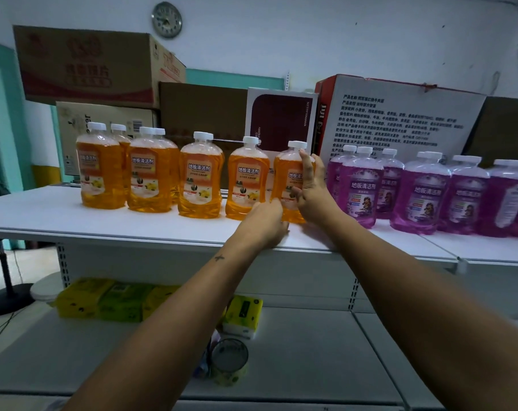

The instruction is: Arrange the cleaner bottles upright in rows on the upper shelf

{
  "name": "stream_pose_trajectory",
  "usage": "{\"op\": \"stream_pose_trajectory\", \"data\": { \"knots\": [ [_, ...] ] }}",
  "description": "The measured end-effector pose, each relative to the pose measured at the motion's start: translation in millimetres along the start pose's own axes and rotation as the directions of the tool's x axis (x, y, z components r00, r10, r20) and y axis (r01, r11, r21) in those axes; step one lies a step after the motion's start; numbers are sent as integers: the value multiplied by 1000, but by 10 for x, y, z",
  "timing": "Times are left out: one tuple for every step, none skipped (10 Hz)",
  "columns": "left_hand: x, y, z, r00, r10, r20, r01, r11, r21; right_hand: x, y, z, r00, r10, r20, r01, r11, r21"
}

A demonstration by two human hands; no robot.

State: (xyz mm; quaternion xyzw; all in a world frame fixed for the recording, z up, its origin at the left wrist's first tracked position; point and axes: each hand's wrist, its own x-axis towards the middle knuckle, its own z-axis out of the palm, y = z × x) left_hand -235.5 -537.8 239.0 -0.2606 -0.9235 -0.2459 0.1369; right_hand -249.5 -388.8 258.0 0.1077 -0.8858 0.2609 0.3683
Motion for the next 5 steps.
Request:
{"op": "stream_pose_trajectory", "data": {
  "knots": [
    [-23, 3, -19, 1000, 29, -2, -29, 999, 14, -91, -92, 6, 999, 50, -16, -49, 997, 56],
    [-69, -22, -51, 998, 61, 5, -61, 996, -59, -166, -109, 16, 995, 95, 42, -99, 988, 122],
    [-121, -44, -88, 997, 78, -6, -78, 985, -154, -240, -98, -25, 984, 101, 147, -121, 983, 137],
    [-174, -53, -108, 995, 91, -29, -94, 979, -179, -338, -161, -144, 965, 131, 228, -157, 982, 101],
    [-262, -85, -135, 995, 89, -52, -97, 977, -190, -436, -184, -144, 936, 204, 285, -220, 975, 22]
  ]
}}
